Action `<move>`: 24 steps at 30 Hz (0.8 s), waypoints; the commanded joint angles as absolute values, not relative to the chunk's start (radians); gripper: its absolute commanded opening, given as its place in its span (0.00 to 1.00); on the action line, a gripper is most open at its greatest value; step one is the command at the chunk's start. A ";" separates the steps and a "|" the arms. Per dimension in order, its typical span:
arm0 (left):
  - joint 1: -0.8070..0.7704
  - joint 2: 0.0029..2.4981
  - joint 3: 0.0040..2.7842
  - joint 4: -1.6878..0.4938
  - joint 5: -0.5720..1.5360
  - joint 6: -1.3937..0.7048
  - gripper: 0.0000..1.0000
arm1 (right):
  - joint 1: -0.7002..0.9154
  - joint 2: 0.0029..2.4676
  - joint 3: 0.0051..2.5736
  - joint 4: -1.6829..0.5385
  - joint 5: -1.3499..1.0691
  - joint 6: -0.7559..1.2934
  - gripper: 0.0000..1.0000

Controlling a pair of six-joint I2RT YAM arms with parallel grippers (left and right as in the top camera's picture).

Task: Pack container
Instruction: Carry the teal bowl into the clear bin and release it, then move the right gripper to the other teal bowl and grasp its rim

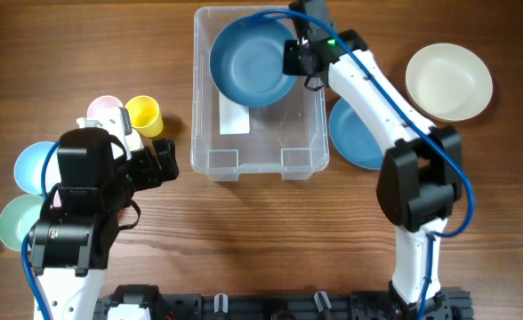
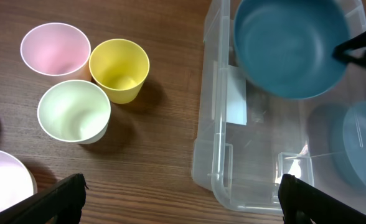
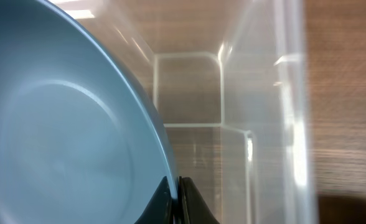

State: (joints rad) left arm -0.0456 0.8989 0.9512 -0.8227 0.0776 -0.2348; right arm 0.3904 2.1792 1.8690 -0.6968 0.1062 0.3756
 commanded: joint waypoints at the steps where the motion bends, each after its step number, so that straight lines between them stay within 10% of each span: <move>1: -0.041 0.900 0.972 -0.820 0.093 -0.244 1.00 | 0.389 2.186 1.888 -0.671 0.111 0.411 0.04; 8: -0.041 0.900 0.972 -0.820 0.093 -0.244 1.00 | 0.389 2.151 1.917 -0.689 0.075 0.355 0.53; 24: -0.041 0.900 0.972 -0.820 0.093 -0.244 1.00 | -0.008 1.713 1.951 -1.340 0.153 0.698 0.96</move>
